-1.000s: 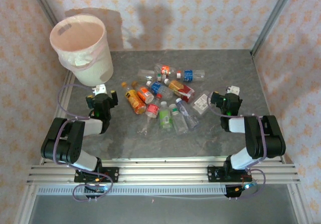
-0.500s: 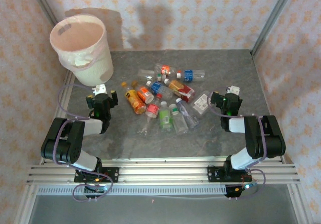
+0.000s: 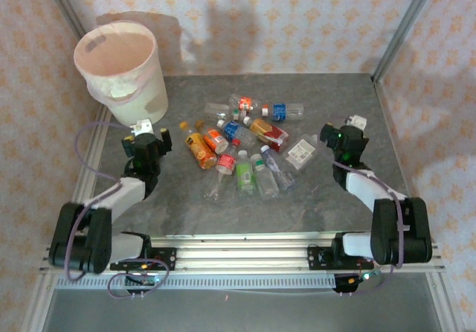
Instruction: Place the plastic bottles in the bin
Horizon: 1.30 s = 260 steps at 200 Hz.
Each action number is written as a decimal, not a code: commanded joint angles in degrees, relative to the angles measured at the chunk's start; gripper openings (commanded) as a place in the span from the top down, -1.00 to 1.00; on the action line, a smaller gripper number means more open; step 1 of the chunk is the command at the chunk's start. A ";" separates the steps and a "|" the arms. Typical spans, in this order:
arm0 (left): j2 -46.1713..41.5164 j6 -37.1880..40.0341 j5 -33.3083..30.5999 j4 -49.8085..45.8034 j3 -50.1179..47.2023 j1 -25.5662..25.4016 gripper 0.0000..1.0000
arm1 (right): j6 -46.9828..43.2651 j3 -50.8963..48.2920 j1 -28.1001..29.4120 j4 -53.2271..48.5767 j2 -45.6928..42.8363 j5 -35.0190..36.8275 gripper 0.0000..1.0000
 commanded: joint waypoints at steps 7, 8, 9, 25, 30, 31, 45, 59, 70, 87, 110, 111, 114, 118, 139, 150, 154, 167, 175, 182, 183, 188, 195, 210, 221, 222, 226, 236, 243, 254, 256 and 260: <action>-9.38 -13.13 -3.58 -18.94 4.82 -3.11 -1.00 | 14.04 8.43 -0.18 -22.66 -2.25 3.28 -0.98; -9.65 -13.89 -3.29 -19.84 4.98 -3.23 -1.00 | 14.45 8.66 -0.16 -22.98 -2.15 3.17 -0.98; -9.83 -14.53 -3.10 -20.50 5.28 -3.38 -1.00 | 14.79 8.78 -0.15 -23.41 -2.15 2.98 -0.98; -12.12 -24.23 -0.78 -30.00 8.84 -7.41 -1.00 | 19.09 11.68 -0.16 -32.94 -1.13 0.08 -0.98; -12.29 -27.86 -0.59 -32.54 9.94 -9.16 -1.00 | 19.93 12.50 -0.18 -35.75 -0.78 -0.74 -0.98; -12.29 -28.50 -0.57 -33.14 10.09 -9.47 -1.00 | 20.08 12.63 -0.16 -36.03 -0.72 -0.91 -0.98; -11.74 -36.51 1.08 -37.63 12.05 -13.35 -1.00 | 20.97 14.33 -0.18 -42.58 0.44 -3.92 -0.98; -10.11 -41.50 4.13 -38.50 12.97 -16.59 -1.00 | 20.20 15.15 -0.20 -46.33 1.47 -9.08 -0.98; -8.39 -43.80 5.27 -39.27 14.15 -18.93 -1.00 | 21.00 16.02 -0.21 -49.27 2.21 -11.99 -0.98; -5.43 -46.60 5.40 -42.11 16.59 -21.44 -1.00 | 20.45 17.09 0.12 -50.90 3.05 -18.58 -0.98; -2.87 -50.19 5.11 -44.43 17.86 -22.51 -1.00 | 21.36 18.30 1.56 -50.39 3.75 -20.86 -0.98; -2.80 -50.44 5.14 -44.44 17.79 -22.51 -1.00 | 21.54 18.39 1.63 -50.34 3.83 -20.99 -0.98; -2.67 -50.98 5.07 -44.46 17.76 -22.46 -1.00 | 22.47 18.65 1.82 -50.23 4.00 -21.48 -0.98; -2.35 -51.61 5.00 -44.59 17.61 -22.51 -1.00 | 23.63 19.07 2.25 -50.00 4.56 -22.29 -0.98; -1.28 -53.63 4.33 -45.66 17.42 -22.46 -1.00 | 31.41 22.37 6.22 -49.47 9.14 -25.32 -0.98; -1.23 -53.93 3.99 -46.25 17.40 -22.49 -1.00 | 35.30 25.06 8.36 -51.48 12.23 -22.47 -0.98; -1.23 -53.93 3.90 -46.42 17.39 -22.44 -1.00 | 36.66 25.81 8.96 -52.39 13.29 -20.71 -0.98; -1.72 -53.93 3.51 -46.94 16.93 -22.52 -1.00 | 40.00 28.32 10.23 -54.77 16.31 -15.54 -0.98; -2.17 -53.98 3.03 -47.26 16.60 -22.43 -1.00 | 42.01 29.45 10.77 -56.37 17.95 -12.54 -0.98; -2.60 -54.02 2.56 -47.89 16.25 -22.46 -1.00 | 42.69 29.98 11.06 -56.75 18.97 -11.57 -0.98; -2.66 -54.02 2.46 -48.02 16.24 -22.49 -1.00 | 42.80 30.07 11.13 -56.81 19.13 -11.57 -0.99; -3.00 -54.15 1.97 -48.91 16.14 -22.48 -1.00 | 43.52 30.25 11.33 -57.10 19.58 -11.10 -0.98; -3.53 -54.35 1.11 -50.27 16.10 -22.51 -1.00 | 44.03 30.58 11.69 -57.12 20.13 -10.53 -0.98; -5.09 -54.57 -0.81 -52.95 15.90 -22.43 -1.00 | 43.43 31.14 12.63 -56.79 21.22 -10.33 -0.98; -6.15 -54.46 -1.95 -53.86 15.63 -22.36 -1.00 | 42.29 32.23 13.11 -56.88 22.52 -11.67 -0.98; -6.24 -54.46 -2.04 -53.86 15.57 -22.39 -1.00 | 42.25 32.30 13.12 -56.92 22.71 -11.82 -0.98; -6.66 -54.44 -2.29 -53.99 15.39 -22.35 -1.00 | 41.95 32.78 13.28 -56.99 23.22 -12.43 -0.98; -7.33 -54.46 -2.84 -54.28 14.88 -22.34 -1.00 | 41.30 33.81 13.61 -56.99 24.21 -13.84 -0.98; -7.78 -54.63 -3.06 -54.47 14.61 -22.30 -1.00 | 41.15 34.36 13.90 -57.04 24.73 -14.37 -0.98; -8.23 -54.89 -3.26 -54.57 14.23 -22.29 -1.00 | 41.06 34.84 14.26 -56.78 25.16 -14.66 -0.98; -8.29 -54.96 -3.33 -54.57 14.16 -22.24 -1.00 | 41.12 34.93 14.27 -56.77 25.27 -14.60 -0.98; -8.45 -55.06 -3.39 -54.61 14.11 -22.25 -1.00 | 41.21 35.01 14.44 -56.87 25.36 -14.47 -0.98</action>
